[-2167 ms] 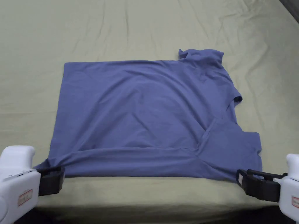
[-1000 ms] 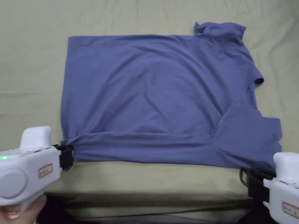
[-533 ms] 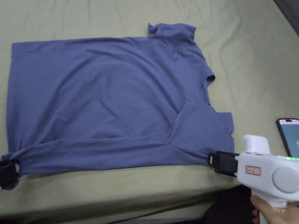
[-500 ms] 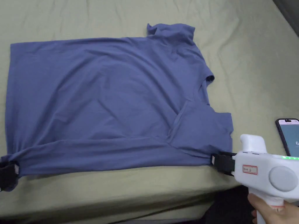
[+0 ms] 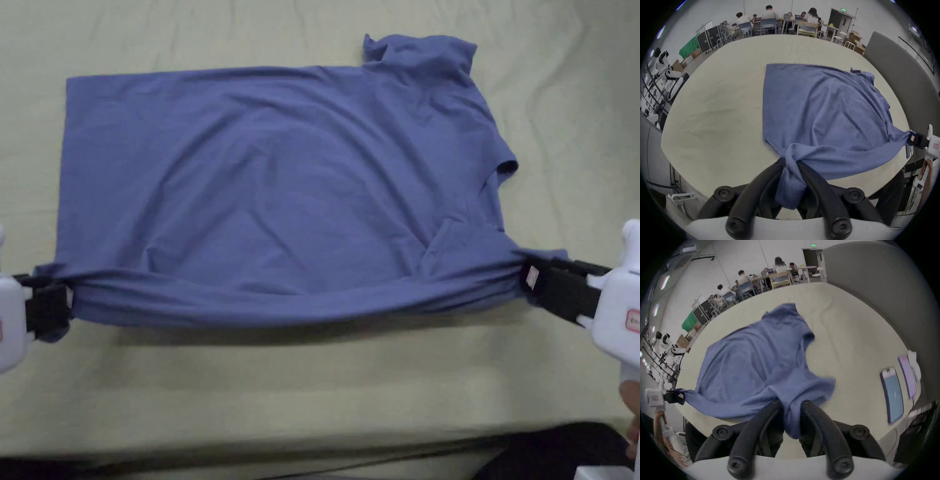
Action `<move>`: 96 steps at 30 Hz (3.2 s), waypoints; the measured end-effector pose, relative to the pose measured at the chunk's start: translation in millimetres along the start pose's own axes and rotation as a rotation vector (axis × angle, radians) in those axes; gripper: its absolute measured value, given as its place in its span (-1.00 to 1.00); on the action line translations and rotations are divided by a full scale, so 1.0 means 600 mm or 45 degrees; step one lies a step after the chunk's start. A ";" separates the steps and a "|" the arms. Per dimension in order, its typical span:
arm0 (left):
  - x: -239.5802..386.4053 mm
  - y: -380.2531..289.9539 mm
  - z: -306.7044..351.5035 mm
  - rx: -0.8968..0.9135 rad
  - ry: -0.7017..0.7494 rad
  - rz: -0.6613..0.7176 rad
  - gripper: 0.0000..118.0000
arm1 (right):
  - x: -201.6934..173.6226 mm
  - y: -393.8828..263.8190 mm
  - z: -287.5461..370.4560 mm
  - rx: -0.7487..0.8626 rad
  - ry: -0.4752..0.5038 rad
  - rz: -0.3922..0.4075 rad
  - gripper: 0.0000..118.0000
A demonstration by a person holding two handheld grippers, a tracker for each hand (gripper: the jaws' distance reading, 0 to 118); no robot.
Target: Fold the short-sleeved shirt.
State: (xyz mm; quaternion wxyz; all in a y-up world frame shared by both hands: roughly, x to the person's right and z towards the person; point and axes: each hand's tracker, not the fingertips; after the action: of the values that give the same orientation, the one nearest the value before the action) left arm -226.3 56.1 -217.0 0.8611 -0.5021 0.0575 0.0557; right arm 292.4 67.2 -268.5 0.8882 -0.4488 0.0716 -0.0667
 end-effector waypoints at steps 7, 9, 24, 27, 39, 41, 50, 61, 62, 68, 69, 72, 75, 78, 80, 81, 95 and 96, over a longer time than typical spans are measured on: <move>-0.001 0.129 -0.125 -0.068 0.046 -0.054 -0.91 | -0.018 0.136 -0.150 0.004 -0.033 0.125 -0.71; 0.001 0.146 -0.162 -0.121 0.047 -0.057 -0.91 | -0.021 0.154 -0.197 -0.042 -0.061 0.144 -0.71; -0.037 0.120 -0.155 -0.034 0.029 0.083 0.29 | -0.023 0.125 -0.206 -0.106 -0.004 0.082 1.00; -0.028 0.075 -0.075 0.096 0.061 0.026 0.29 | -0.032 0.099 -0.139 -0.062 -0.001 0.065 1.00; 0.029 -0.095 0.096 0.203 0.062 -0.078 -1.00 | -0.054 -0.086 0.049 0.061 0.036 0.109 -0.91; 0.038 -0.097 0.087 0.226 0.102 -0.133 -1.00 | -0.055 -0.100 0.051 0.054 0.023 0.093 -0.91; 0.002 -0.002 -0.065 0.114 0.057 -0.083 -0.50 | -0.068 -0.072 0.026 0.014 0.059 0.087 -0.91; -0.047 0.034 -0.171 0.048 -0.081 0.014 -0.19 | -0.106 -0.033 -0.034 -0.064 0.080 0.162 -0.90; -0.053 0.038 -0.174 0.058 -0.189 0.048 -0.88 | -0.110 -0.033 -0.037 -0.070 0.089 0.169 -0.90; -0.037 0.042 -0.147 0.040 -0.094 0.039 -0.89 | -0.108 -0.024 -0.056 -0.071 0.091 0.181 -0.90; -0.036 0.043 -0.140 0.044 -0.093 0.025 -0.89 | -0.102 -0.017 -0.059 -0.062 0.068 0.190 -0.90; -0.035 0.049 -0.120 0.069 -0.091 0.020 -0.89 | -0.063 0.012 -0.087 -0.083 -0.070 0.215 0.76; -0.042 0.056 -0.121 0.077 -0.112 0.059 -0.89 | -0.025 0.037 -0.151 -0.089 -0.073 0.196 1.00; -0.046 0.057 -0.122 0.065 -0.113 0.070 -0.89 | 0.034 0.072 -0.200 -0.155 -0.120 0.131 1.00; -0.045 0.065 -0.130 0.058 -0.109 0.069 -0.89 | 0.068 0.087 -0.227 -0.164 -0.149 0.099 0.95; -0.044 0.066 -0.132 0.050 -0.102 0.059 -0.89 | 0.081 0.092 -0.245 -0.205 -0.152 0.086 0.75; -0.066 0.086 -0.075 0.070 -0.125 -0.015 -0.89 | 0.053 0.073 -0.101 -0.027 -0.020 -0.072 -0.79; -0.071 0.086 -0.067 0.074 -0.120 -0.016 -0.89 | 0.052 0.068 -0.085 -0.023 -0.014 -0.064 -0.79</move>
State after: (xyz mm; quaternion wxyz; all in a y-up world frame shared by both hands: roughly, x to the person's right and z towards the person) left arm -277.8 44.6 -274.2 0.8773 -0.4742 0.0154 0.0721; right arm 315.8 44.9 -333.5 0.8826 -0.4588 0.0558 -0.0860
